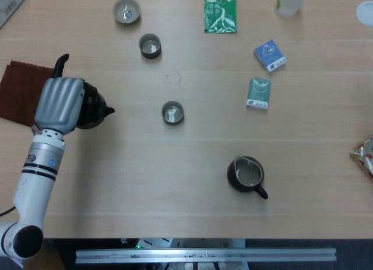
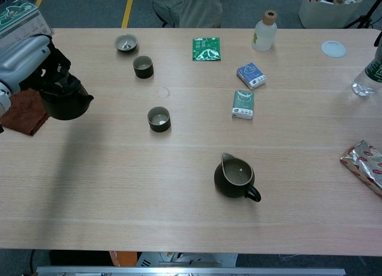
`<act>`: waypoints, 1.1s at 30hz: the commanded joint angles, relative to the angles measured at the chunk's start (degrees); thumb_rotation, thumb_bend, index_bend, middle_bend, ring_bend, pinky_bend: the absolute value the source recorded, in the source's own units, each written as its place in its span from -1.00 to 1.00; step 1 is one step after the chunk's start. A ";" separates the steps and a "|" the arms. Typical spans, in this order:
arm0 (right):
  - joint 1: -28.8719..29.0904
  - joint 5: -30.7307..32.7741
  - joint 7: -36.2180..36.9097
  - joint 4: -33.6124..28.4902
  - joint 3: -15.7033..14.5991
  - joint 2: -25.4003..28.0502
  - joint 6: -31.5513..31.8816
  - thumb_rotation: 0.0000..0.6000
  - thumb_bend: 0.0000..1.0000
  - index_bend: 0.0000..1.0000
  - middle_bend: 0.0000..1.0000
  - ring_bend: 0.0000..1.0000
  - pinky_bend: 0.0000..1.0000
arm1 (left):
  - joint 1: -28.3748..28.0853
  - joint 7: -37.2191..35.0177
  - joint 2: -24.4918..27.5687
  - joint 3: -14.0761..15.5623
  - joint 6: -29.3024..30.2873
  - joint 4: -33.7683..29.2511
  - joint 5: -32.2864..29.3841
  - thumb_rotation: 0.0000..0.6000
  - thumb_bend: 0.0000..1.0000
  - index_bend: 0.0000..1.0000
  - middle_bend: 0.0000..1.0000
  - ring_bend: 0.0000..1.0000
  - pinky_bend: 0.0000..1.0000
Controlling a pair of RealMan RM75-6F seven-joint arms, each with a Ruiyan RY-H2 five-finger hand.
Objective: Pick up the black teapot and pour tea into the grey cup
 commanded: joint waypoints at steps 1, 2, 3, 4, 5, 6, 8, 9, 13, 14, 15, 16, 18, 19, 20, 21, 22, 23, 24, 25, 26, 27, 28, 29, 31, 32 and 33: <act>-0.45 -0.25 0.95 1.02 0.30 -0.16 -0.54 1.00 -0.38 0.06 -0.23 -0.44 -0.35 | -1.27 2.13 -1.68 -0.38 -0.05 0.03 -1.57 1.00 -0.28 0.78 0.95 0.54 -1.00; -0.55 -0.32 1.23 1.35 0.38 -0.19 -0.70 1.00 -0.38 0.06 -0.23 -0.44 -0.35 | -1.58 2.72 -2.13 -0.44 -0.03 0.11 -1.97 1.00 -0.28 0.78 0.95 0.54 -1.00; -0.66 -0.39 1.64 1.80 0.51 -0.24 -0.94 1.00 -0.38 0.06 -0.23 -0.44 -0.35 | -2.00 3.51 -2.74 -0.54 0.00 0.24 -2.49 1.00 -0.28 0.78 0.95 0.54 -1.00; -0.74 -0.41 1.94 2.10 0.61 -0.28 -1.10 1.00 -0.38 0.06 -0.23 -0.44 -0.35 | -2.33 4.11 -3.21 -0.61 -0.01 0.39 -2.92 1.00 -0.28 0.78 0.95 0.54 -1.00; -0.80 -0.44 2.20 2.37 0.73 -0.32 -1.26 1.00 -0.38 0.06 -0.23 -0.44 -0.35 | -2.67 4.71 -3.67 -0.69 -0.02 0.53 -3.37 1.00 -0.28 0.78 0.95 0.54 -1.00; -0.89 -0.56 2.54 2.72 0.86 -0.39 -1.45 1.00 -0.38 0.06 -0.23 -0.44 -0.35 | -3.13 5.50 -4.31 -0.80 -0.01 0.77 -3.95 1.00 -0.28 0.78 0.96 0.54 -1.00; -1.02 -0.81 3.02 3.18 1.01 -0.50 -1.68 1.00 -0.38 0.06 -0.23 -0.44 -0.35 | -3.80 6.64 -5.30 -0.99 0.10 1.24 -4.76 1.00 -0.28 0.78 0.95 0.54 -1.00; -1.10 -0.99 3.33 3.49 1.07 -0.56 -1.87 1.00 -0.38 0.06 -0.23 -0.44 -0.35 | -4.23 7.33 -5.93 -1.12 0.17 1.53 -5.32 1.00 -0.28 0.78 0.95 0.54 -1.00; -1.36 -1.18 4.13 4.43 1.37 -0.69 -2.50 1.00 -0.38 0.06 -0.23 -0.44 -0.35 | -5.64 9.18 -7.70 -1.64 0.14 2.32 -7.13 1.00 -0.28 0.78 0.95 0.54 -1.00; -1.43 -1.21 4.36 4.58 1.47 -0.70 -2.57 1.00 -0.38 0.06 -0.23 -0.44 -0.35 | -5.97 9.51 -8.07 -1.76 0.09 2.50 -7.49 1.00 -0.28 0.78 0.96 0.54 -1.00; -1.53 -1.27 4.63 4.77 1.60 -0.72 -2.63 1.00 -0.38 0.06 -0.23 -0.44 -0.35 | -6.41 9.94 -8.53 -1.89 0.01 2.77 -7.87 1.00 -0.28 0.78 0.95 0.54 -1.00; -1.61 -1.34 4.77 4.91 1.68 -0.73 -2.66 1.00 -0.38 0.06 -0.23 -0.44 -0.35 | -6.74 10.27 -8.87 -1.95 -0.04 2.98 -8.08 1.00 -0.28 0.78 0.95 0.54 -1.00; -1.80 -1.47 5.06 5.15 1.82 -0.71 -2.78 1.00 -0.38 0.06 -0.23 -0.44 -0.35 | -7.53 11.04 -9.67 -2.07 -0.19 3.59 -8.50 1.00 -0.28 0.78 0.95 0.54 -1.00; -1.88 -1.49 5.18 5.21 1.89 -0.68 -2.84 1.00 -0.38 0.06 -0.23 -0.44 -0.35 | -7.85 11.35 -10.02 -2.14 -0.22 3.87 -8.71 1.00 -0.28 0.78 0.95 0.54 -1.00; -1.96 -1.50 5.31 5.28 1.95 -0.66 -2.91 1.00 -0.38 0.06 -0.23 -0.44 -0.35 | -8.17 11.63 -10.38 -2.21 -0.23 4.15 -8.86 1.00 -0.28 0.78 0.95 0.54 -1.00; -2.04 -1.48 5.40 5.38 2.01 -0.64 -2.99 1.00 -0.38 0.06 -0.23 -0.44 -0.35 | -8.47 11.93 -10.75 -2.25 -0.21 4.45 -8.98 1.00 -0.28 0.78 0.95 0.54 -1.00; -2.15 -1.46 5.47 5.50 2.07 -0.63 -3.09 1.00 -0.38 0.06 -0.23 -0.44 -0.35 | -8.86 12.33 -11.24 -2.31 -0.14 4.84 -9.14 1.00 -0.28 0.78 0.95 0.54 -1.00; -2.22 -1.47 5.53 5.56 2.12 -0.61 -3.17 1.00 -0.38 0.06 -0.23 -0.44 -0.35 | -9.15 12.55 -11.65 -2.40 -0.07 5.13 -9.23 1.00 -0.28 0.78 0.95 0.54 -1.00; -2.33 -1.47 5.67 5.60 2.19 -0.56 -3.26 1.00 -0.38 0.06 -0.23 -0.44 -0.35 | -9.51 12.79 -12.20 -2.48 0.00 5.54 -9.32 1.00 -0.28 0.78 0.95 0.54 -1.00; -2.41 -1.49 5.77 5.62 2.24 -0.54 -3.30 1.00 -0.38 0.06 -0.23 -0.44 -0.35 | -9.77 12.96 -12.59 -2.49 0.03 5.87 -9.30 1.00 -0.28 0.78 0.95 0.54 -1.00; -2.49 -1.52 5.84 5.66 2.28 -0.50 -3.35 1.00 -0.38 0.06 -0.23 -0.44 -0.35 | -10.04 13.12 -12.97 -2.49 0.03 6.25 -9.27 1.00 -0.28 0.78 0.95 0.54 -1.00; -2.59 -1.54 5.89 5.71 2.33 -0.45 -3.41 1.00 -0.38 0.06 -0.23 -0.44 -0.35 | -10.38 13.23 -13.48 -2.52 -0.04 6.73 -9.31 1.00 -0.28 0.78 0.95 0.54 -1.00; -2.68 -1.55 5.94 5.74 2.37 -0.41 -3.44 1.00 -0.38 0.06 -0.23 -0.44 -0.35 | -10.62 13.24 -13.83 -2.59 -0.14 7.06 -9.45 1.00 -0.28 0.78 0.95 0.54 -1.00; -2.80 -1.50 6.03 5.79 2.44 -0.36 -3.49 1.00 -0.38 0.06 -0.23 -0.44 -0.35 | -10.94 13.25 -14.27 -2.71 -0.27 7.51 -9.59 1.00 -0.28 0.78 0.95 0.54 -1.00; -2.98 -1.37 6.17 5.86 2.56 -0.28 -3.59 1.00 -0.38 0.06 -0.23 -0.44 -0.35 | -11.45 13.31 -14.93 -2.83 -0.35 8.31 -9.49 1.00 -0.28 0.78 0.95 0.54 -1.00; -3.06 -1.30 6.20 5.89 2.61 -0.22 -3.66 1.00 -0.38 0.06 -0.23 -0.44 -0.35 | -11.67 13.32 -15.27 -2.85 -0.34 8.73 -9.33 1.00 -0.28 0.78 0.95 0.54 -1.00; -3.21 -1.19 6.21 5.97 2.65 -0.19 -3.71 1.00 -0.38 0.06 -0.23 -0.44 -0.35 | -11.95 13.35 -15.74 -2.80 -0.27 9.38 -8.97 1.00 -0.28 0.78 0.95 0.54 -1.00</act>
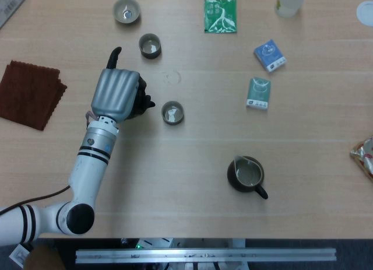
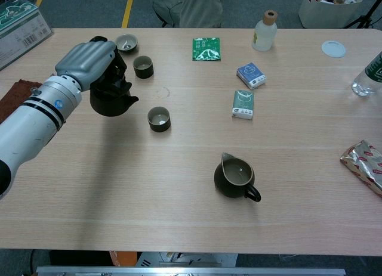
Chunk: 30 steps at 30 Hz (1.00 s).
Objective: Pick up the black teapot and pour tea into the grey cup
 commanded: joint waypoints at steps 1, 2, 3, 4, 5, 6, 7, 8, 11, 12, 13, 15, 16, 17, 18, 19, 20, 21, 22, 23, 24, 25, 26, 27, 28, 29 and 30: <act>-0.24 0.20 0.03 0.15 0.11 0.07 -0.12 1.00 -0.38 0.06 -0.23 -0.44 -0.35 | -0.76 0.09 -1.18 0.05 0.07 1.46 0.77 1.00 -0.28 0.78 0.95 0.54 -1.00; -0.36 0.31 0.06 0.18 0.17 0.10 -0.22 1.00 -0.38 0.06 -0.23 -0.44 -0.35 | -0.94 0.02 -1.60 0.17 0.08 1.95 1.07 1.00 -0.28 0.78 0.95 0.54 -1.00; -0.43 0.41 0.08 0.18 0.22 0.13 -0.30 1.00 -0.38 0.06 -0.23 -0.44 -0.35 | -1.07 0.01 -1.88 0.26 0.05 2.25 1.20 1.00 -0.28 0.78 0.95 0.54 -1.00; -0.49 0.52 0.09 0.20 0.28 0.14 -0.40 1.00 -0.38 0.06 -0.23 -0.44 -0.35 | -1.19 0.06 -2.12 0.36 0.07 2.55 1.38 1.00 -0.28 0.78 0.95 0.54 -1.00; -0.56 0.59 0.06 0.21 0.32 0.15 -0.48 1.00 -0.38 0.06 -0.23 -0.44 -0.35 | -1.31 0.17 -2.38 0.54 0.21 2.92 1.77 1.00 -0.28 0.78 0.95 0.54 -1.00; -0.62 0.65 0.03 0.20 0.35 0.17 -0.56 1.00 -0.38 0.06 -0.23 -0.44 -0.35 | -1.40 0.30 -2.66 0.76 0.43 3.38 2.28 1.00 -0.28 0.78 0.95 0.54 -1.00; -0.70 0.70 0.01 0.16 0.43 0.19 -0.62 1.00 -0.38 0.06 -0.23 -0.44 -0.35 | -1.45 0.31 -3.00 0.96 0.67 3.86 2.77 1.00 -0.28 0.78 0.95 0.54 -1.00; -0.78 0.76 0.01 0.15 0.49 0.19 -0.60 1.00 -0.38 0.06 -0.23 -0.44 -0.35 | -1.49 0.30 -3.27 1.13 0.76 4.17 3.06 1.00 -0.28 0.78 0.95 0.54 -1.00; -0.95 0.92 -0.01 0.17 0.74 0.19 -0.73 1.00 -0.38 0.06 -0.23 -0.44 -0.35 | -1.65 0.49 -4.15 1.60 1.40 5.47 4.41 1.00 -0.28 0.78 0.95 0.54 -1.00; -0.99 0.93 -0.02 0.18 0.77 0.18 -0.79 1.00 -0.38 0.06 -0.23 -0.44 -0.35 | -1.72 0.67 -4.42 1.78 1.71 5.96 5.05 1.00 -0.28 0.78 0.95 0.54 -1.00; -1.03 0.92 0.03 0.16 0.76 0.19 -0.90 1.00 -0.38 0.06 -0.23 -0.44 -0.35 | -1.76 0.82 -4.71 2.00 2.05 6.50 5.71 1.00 -0.28 0.78 0.95 0.54 -1.00; -1.16 0.82 0.28 0.07 0.79 0.21 -1.01 1.00 -0.38 0.06 -0.23 -0.44 -0.35 | -1.70 0.68 -5.34 2.24 2.21 7.13 6.19 1.00 -0.28 0.78 0.95 0.54 -1.00; -1.21 0.82 0.26 0.12 0.82 0.17 -1.02 1.00 -0.38 0.06 -0.23 -0.44 -0.35 | -1.70 0.63 -5.50 2.24 2.13 7.24 6.15 1.00 -0.28 0.78 0.95 0.53 -1.00; -1.26 0.83 0.23 0.19 0.84 0.10 -1.04 1.00 -0.38 0.06 -0.23 -0.43 -0.35 | -1.75 0.70 -5.64 2.24 2.09 7.40 6.20 1.00 -0.28 0.78 0.95 0.53 -1.00; -1.35 0.88 0.29 0.26 0.88 0.04 -1.09 1.00 -0.38 0.06 -0.23 -0.43 -0.35 | -1.80 0.84 -5.84 2.27 2.13 7.61 6.40 1.00 -0.28 0.78 0.95 0.53 -1.00; -1.41 0.90 0.37 0.33 0.91 -0.01 -1.12 1.00 -0.38 0.06 -0.23 -0.43 -0.35 | -1.83 0.96 -6.00 2.33 2.21 7.78 6.61 1.00 -0.28 0.78 0.95 0.53 -1.00; -1.46 0.90 0.48 0.43 0.94 -0.04 -1.15 1.00 -0.38 0.06 -0.23 -0.43 -0.35 | -1.84 1.06 -6.19 2.38 2.31 7.93 6.78 1.00 -0.28 0.78 0.95 0.53 -1.00; -1.55 0.92 0.70 0.55 0.98 -0.07 -1.17 1.00 -0.38 0.06 -0.23 -0.43 -0.35 | -1.80 1.20 -6.43 2.46 2.35 8.01 6.80 1.00 -0.28 0.78 0.95 0.53 -1.00; -1.63 0.95 0.86 0.64 1.02 -0.08 -1.17 1.00 -0.38 0.06 -0.23 -0.43 -0.35 | -1.80 1.37 -6.59 2.50 2.35 8.01 6.77 1.00 -0.28 0.78 0.95 0.53 -1.00; -1.70 0.96 0.95 0.75 1.07 -0.11 -1.15 1.00 -0.38 0.06 -0.23 -0.43 -0.35 | -1.83 1.55 -6.75 2.56 2.37 8.07 6.87 1.00 -0.28 0.78 0.95 0.53 -1.00; -1.79 0.95 1.03 0.87 1.10 -0.14 -1.12 1.00 -0.38 0.06 -0.23 -0.43 -0.35 | -1.89 1.86 -6.97 2.70 2.56 8.32 7.29 1.00 -0.28 0.78 0.95 0.53 -1.00; -1.85 0.93 1.12 0.93 1.13 -0.15 -1.11 1.00 -0.38 0.06 -0.23 -0.43 -0.35 | -1.92 2.06 -7.20 2.82 2.76 8.61 7.68 1.00 -0.28 0.78 0.95 0.53 -1.00; -1.92 0.90 1.20 0.97 1.14 -0.15 -1.10 1.00 -0.38 0.06 -0.23 -0.43 -0.35 | -1.92 2.14 -7.46 2.92 2.90 8.83 7.97 1.00 -0.28 0.78 0.95 0.53 -1.00; -2.00 0.83 1.29 1.00 1.13 -0.12 -1.10 1.00 -0.38 0.06 -0.23 -0.43 -0.35 | -1.91 2.20 -7.76 3.02 2.98 9.07 8.26 1.00 -0.28 0.78 0.95 0.53 -1.00; -2.08 0.77 1.39 1.02 1.13 -0.10 -1.07 1.00 -0.38 0.06 -0.23 -0.43 -0.35 | -1.90 2.26 -7.96 3.11 3.04 9.25 8.48 1.00 -0.28 0.78 0.95 0.53 -1.00; -2.14 0.72 1.55 1.05 1.14 -0.09 -1.06 1.00 -0.38 0.06 -0.23 -0.43 -0.35 | -1.88 2.30 -8.13 3.17 3.03 9.37 8.59 1.00 -0.28 0.78 0.95 0.53 -1.00; -2.24 0.70 1.78 1.09 1.15 -0.08 -1.08 1.00 -0.38 0.06 -0.23 -0.43 -0.35 | -1.87 2.43 -8.33 3.27 3.03 9.51 8.76 1.00 -0.28 0.78 0.95 0.53 -1.00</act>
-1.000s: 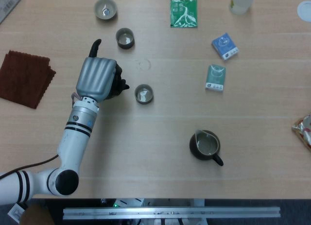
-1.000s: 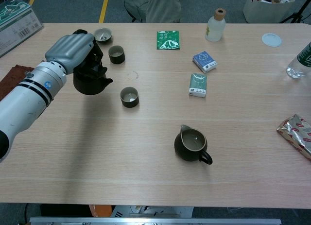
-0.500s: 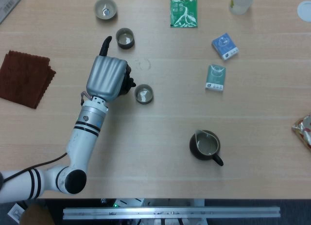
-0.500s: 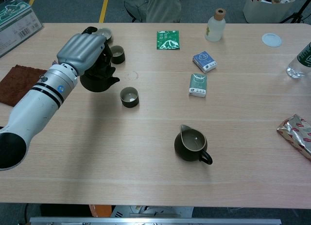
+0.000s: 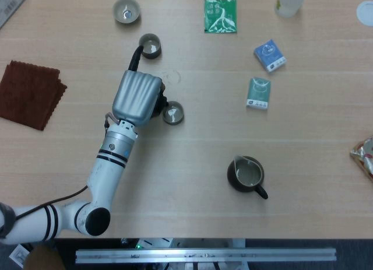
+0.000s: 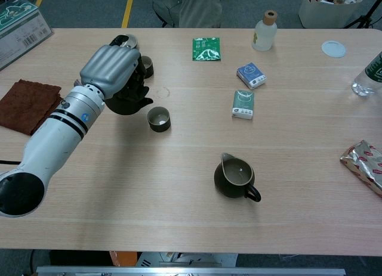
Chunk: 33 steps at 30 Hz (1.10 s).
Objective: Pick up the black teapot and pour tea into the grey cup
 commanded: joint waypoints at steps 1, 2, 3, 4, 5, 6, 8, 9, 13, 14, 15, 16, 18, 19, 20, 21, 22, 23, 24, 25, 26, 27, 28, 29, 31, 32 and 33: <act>-0.19 -0.05 0.39 0.12 0.03 0.02 -0.01 1.00 -0.38 0.06 -0.23 -0.43 -0.35 | 0.02 0.33 -0.40 0.28 0.05 0.33 0.44 1.00 -0.28 0.78 0.95 0.53 -1.00; -0.27 -0.04 0.45 0.23 0.05 -0.01 -0.02 1.00 -0.38 0.06 -0.23 -0.43 -0.35 | 0.06 0.44 -0.57 0.39 0.04 0.42 0.57 1.00 -0.28 0.78 0.95 0.53 -1.00; -0.33 -0.03 0.48 0.29 0.05 -0.02 -0.05 1.00 -0.38 0.06 -0.23 -0.43 -0.35 | 0.10 0.49 -0.70 0.43 0.03 0.42 0.63 1.00 -0.28 0.78 0.95 0.53 -1.00; -0.39 -0.03 0.53 0.34 0.06 -0.04 -0.05 1.00 -0.38 0.06 -0.23 -0.43 -0.35 | 0.11 0.58 -0.81 0.48 0.02 0.45 0.74 1.00 -0.28 0.78 0.95 0.53 -1.00; -0.46 -0.04 0.60 0.42 0.09 -0.06 -0.03 1.00 -0.38 0.06 -0.23 -0.43 -0.35 | 0.10 0.80 -1.00 0.55 0.13 0.61 1.02 1.00 -0.28 0.78 0.95 0.53 -1.00; -0.51 -0.04 0.67 0.48 0.12 -0.08 -0.03 1.00 -0.38 0.06 -0.23 -0.43 -0.35 | 0.09 0.97 -1.17 0.61 0.22 0.79 1.26 1.00 -0.28 0.78 0.95 0.53 -1.00; -0.62 -0.06 0.86 0.58 0.17 -0.10 0.01 1.00 -0.39 0.06 -0.23 -0.43 -0.35 | 0.13 1.11 -1.53 0.73 0.25 1.00 1.53 1.00 -0.28 0.78 0.95 0.53 -1.00; -0.69 -0.09 0.95 0.65 0.20 -0.10 0.03 1.00 -0.38 0.06 -0.23 -0.43 -0.35 | 0.13 1.32 -1.72 0.82 0.24 1.17 1.72 1.00 -0.28 0.78 0.95 0.53 -1.00; -0.92 -0.19 1.26 0.84 0.23 -0.10 0.07 1.00 -0.38 0.06 -0.23 -0.43 -0.35 | 0.15 1.81 -2.33 1.05 0.32 1.93 2.45 1.00 -0.28 0.78 0.96 0.53 -1.00; -0.96 -0.20 1.33 0.89 0.24 -0.11 0.05 1.00 -0.38 0.06 -0.23 -0.43 -0.35 | 0.18 1.80 -2.44 1.05 0.28 2.02 2.51 1.00 -0.28 0.78 0.96 0.53 -1.00; -1.02 -0.20 1.40 0.98 0.24 -0.16 0.03 1.00 -0.38 0.06 -0.23 -0.43 -0.35 | 0.22 1.86 -2.53 1.05 0.27 2.14 2.62 1.00 -0.28 0.78 0.96 0.53 -1.00; -1.07 -0.19 1.44 1.06 0.27 -0.19 0.05 1.00 -0.38 0.06 -0.23 -0.43 -0.35 | 0.23 1.95 -2.59 1.06 0.28 2.28 2.77 1.00 -0.28 0.78 0.95 0.53 -1.00; -1.12 -0.21 1.56 1.17 0.29 -0.21 -0.06 1.00 -0.38 0.06 -0.23 -0.43 -0.35 | 0.27 2.08 -2.74 1.09 0.26 2.57 3.06 1.00 -0.28 0.78 0.95 0.53 -1.00; -1.11 -0.21 1.60 1.23 0.31 -0.23 -0.13 1.00 -0.38 0.06 -0.23 -0.43 -0.35 | 0.31 2.07 -2.79 1.09 0.20 2.63 3.10 1.00 -0.28 0.78 0.95 0.53 -1.00; -1.13 -0.23 1.60 1.30 0.33 -0.27 -0.17 1.00 -0.38 0.06 -0.23 -0.43 -0.35 | 0.33 2.12 -2.85 1.10 0.14 2.75 3.21 1.00 -0.28 0.78 0.95 0.53 -1.00; -1.14 -0.26 1.61 1.33 0.35 -0.30 -0.16 1.00 -0.38 0.06 -0.23 -0.43 -0.35 | 0.32 2.24 -2.88 1.15 0.16 2.93 3.43 1.00 -0.28 0.78 0.96 0.53 -1.00; -1.14 -0.31 1.62 1.36 0.38 -0.33 -0.17 1.00 -0.38 0.06 -0.23 -0.43 -0.35 | 0.35 2.32 -2.92 1.21 0.17 3.11 3.62 1.00 -0.28 0.78 0.96 0.53 -1.00; -1.11 -0.36 1.58 1.40 0.39 -0.33 -0.23 1.00 -0.38 0.06 -0.23 -0.43 -0.35 | 0.39 2.34 -2.99 1.26 0.16 3.26 3.73 1.00 -0.28 0.78 0.95 0.53 -1.00; -1.07 -0.47 1.47 1.42 0.40 -0.33 -0.27 1.00 -0.38 0.06 -0.23 -0.43 -0.35 | 0.46 2.40 -3.06 1.31 0.11 3.39 3.78 1.00 -0.28 0.78 0.95 0.53 -1.00; -1.05 -0.55 1.40 1.40 0.43 -0.33 -0.26 1.00 -0.38 0.06 -0.23 -0.42 -0.35 | 0.48 2.50 -3.10 1.34 0.09 3.54 3.89 1.00 -0.28 0.78 0.95 0.53 -1.00; -1.04 -0.65 1.39 1.37 0.47 -0.34 -0.22 1.00 -0.38 0.06 -0.23 -0.42 -0.35 | 0.52 2.63 -3.14 1.38 0.12 3.77 4.06 1.00 -0.28 0.78 0.95 0.53 -1.00; -1.05 -0.70 1.41 1.33 0.50 -0.35 -0.19 1.00 -0.38 0.06 -0.23 -0.42 -0.35 | 0.57 2.65 -3.17 1.38 0.11 3.86 4.13 1.00 -0.28 0.78 0.95 0.53 -1.00; -1.04 -0.74 1.41 1.33 0.54 -0.36 -0.16 1.00 -0.38 0.06 -0.23 -0.42 -0.35 | 0.60 2.69 -3.18 1.36 0.10 3.95 4.21 1.00 -0.28 0.78 0.95 0.53 -1.00; -1.05 -0.74 1.43 1.33 0.57 -0.38 -0.16 1.00 -0.38 0.06 -0.23 -0.42 -0.35 | 0.63 2.76 -3.18 1.37 0.15 4.05 4.36 1.00 -0.28 0.78 0.95 0.53 -1.00; -1.08 -0.69 1.46 1.37 0.65 -0.41 -0.18 1.00 -0.38 0.06 -0.23 -0.42 -0.35 | 0.71 2.95 -3.16 1.43 0.31 4.34 4.83 1.00 -0.28 0.78 0.95 0.53 -1.00; -1.10 -0.68 1.49 1.39 0.66 -0.43 -0.21 1.00 -0.38 0.06 -0.23 -0.42 -0.35 | 0.77 2.97 -3.14 1.50 0.33 4.43 5.05 1.00 -0.28 0.78 0.95 0.53 -1.00; -1.12 -0.68 1.53 1.41 0.67 -0.44 -0.22 1.00 -0.38 0.06 -0.23 -0.42 -0.35 | 0.80 3.05 -3.11 1.56 0.31 4.50 5.19 1.00 -0.28 0.78 0.95 0.53 -1.00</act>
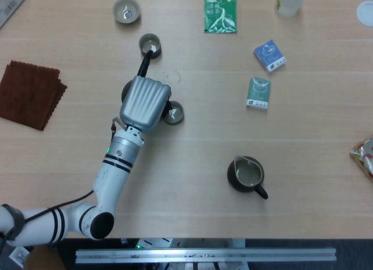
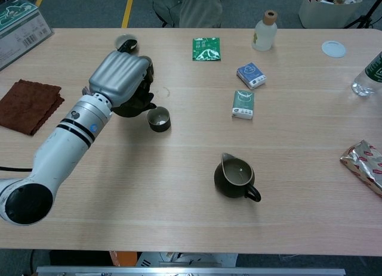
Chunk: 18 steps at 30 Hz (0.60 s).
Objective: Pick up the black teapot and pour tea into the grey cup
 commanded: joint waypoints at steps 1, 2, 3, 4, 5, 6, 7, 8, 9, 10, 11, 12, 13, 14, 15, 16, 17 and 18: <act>-0.05 0.00 0.08 0.05 0.04 -0.04 0.00 1.00 -0.38 0.06 -0.23 -0.42 -0.35 | 0.13 0.24 0.05 0.18 0.05 0.26 0.42 1.00 -0.28 0.78 0.96 0.53 -1.00; -0.09 -0.01 0.12 0.08 0.05 -0.06 0.04 1.00 -0.38 0.06 -0.23 -0.42 -0.35 | 0.15 0.42 0.04 0.28 0.13 0.46 0.75 1.00 -0.28 0.78 0.96 0.53 -1.00; -0.11 -0.01 0.14 0.10 0.05 -0.06 0.03 1.00 -0.38 0.06 -0.23 -0.42 -0.35 | 0.20 0.50 0.00 0.35 0.20 0.55 0.95 1.00 -0.28 0.78 0.96 0.53 -1.00; -0.13 -0.01 0.16 0.11 0.07 -0.06 0.03 1.00 -0.38 0.06 -0.23 -0.42 -0.35 | 0.24 0.56 -0.03 0.43 0.25 0.60 1.17 1.00 -0.28 0.78 0.96 0.53 -1.00; -0.17 -0.01 0.19 0.12 0.09 -0.07 0.05 1.00 -0.38 0.06 -0.23 -0.42 -0.35 | 0.29 0.67 -0.07 0.54 0.33 0.70 1.52 1.00 -0.28 0.78 0.96 0.53 -1.00; -0.19 -0.01 0.22 0.13 0.12 -0.07 0.09 1.00 -0.38 0.06 -0.23 -0.42 -0.35 | 0.30 0.79 -0.11 0.65 0.44 0.84 1.86 1.00 -0.28 0.78 0.96 0.53 -1.00; -0.22 0.00 0.26 0.14 0.15 -0.08 0.10 1.00 -0.38 0.06 -0.23 -0.42 -0.35 | 0.32 0.90 -0.17 0.75 0.54 0.99 2.19 1.00 -0.28 0.78 0.96 0.53 -1.00; -0.24 0.00 0.29 0.13 0.17 -0.08 0.13 1.00 -0.38 0.06 -0.23 -0.42 -0.35 | 0.38 0.96 -0.27 0.82 0.59 1.12 2.44 1.00 -0.28 0.78 0.96 0.53 -1.00; -0.27 -0.03 0.32 0.14 0.18 -0.07 0.16 1.00 -0.38 0.06 -0.23 -0.42 -0.35 | 0.42 1.00 -0.34 0.86 0.60 1.20 2.60 1.00 -0.28 0.78 0.96 0.53 -1.00; -0.29 -0.07 0.36 0.16 0.17 -0.07 0.17 1.00 -0.38 0.06 -0.23 -0.42 -0.35 | 0.46 1.10 -0.37 0.90 0.61 1.28 2.76 1.00 -0.28 0.78 0.95 0.53 -1.00; -0.31 -0.11 0.38 0.17 0.17 -0.06 0.17 1.00 -0.38 0.06 -0.23 -0.42 -0.35 | 0.50 1.18 -0.42 0.90 0.64 1.34 2.88 1.00 -0.28 0.78 0.95 0.53 -1.00; -0.34 -0.15 0.38 0.18 0.17 -0.06 0.20 1.00 -0.38 0.06 -0.23 -0.42 -0.35 | 0.54 1.32 -0.48 0.89 0.71 1.46 3.06 1.00 -0.28 0.78 0.95 0.53 -1.00; -0.35 -0.16 0.40 0.18 0.19 -0.06 0.22 1.00 -0.38 0.06 -0.23 -0.42 -0.35 | 0.57 1.43 -0.51 0.89 0.76 1.56 3.20 1.00 -0.28 0.78 0.95 0.53 -1.00; -0.37 -0.16 0.41 0.17 0.19 -0.07 0.22 1.00 -0.38 0.06 -0.23 -0.42 -0.35 | 0.61 1.51 -0.56 0.91 0.80 1.66 3.35 1.00 -0.28 0.78 0.95 0.53 -1.00; -0.39 -0.18 0.41 0.17 0.22 -0.06 0.25 1.00 -0.38 0.06 -0.23 -0.42 -0.35 | 0.67 1.65 -0.58 0.98 0.88 1.81 3.62 1.00 -0.28 0.78 0.95 0.53 -1.00; -0.40 -0.20 0.40 0.18 0.23 -0.07 0.26 1.00 -0.38 0.06 -0.23 -0.42 -0.35 | 0.73 1.70 -0.59 1.01 0.92 1.86 3.76 1.00 -0.28 0.78 0.96 0.53 -1.00; -0.41 -0.23 0.41 0.16 0.23 -0.07 0.27 1.00 -0.38 0.06 -0.23 -0.42 -0.35 | 0.77 1.76 -0.59 1.04 0.95 1.91 3.93 1.00 -0.28 0.78 0.95 0.53 -1.00; -0.42 -0.27 0.40 0.15 0.25 -0.05 0.29 1.00 -0.38 0.06 -0.23 -0.42 -0.35 | 0.82 1.86 -0.58 1.07 1.00 2.02 4.17 1.00 -0.28 0.78 0.95 0.53 -1.00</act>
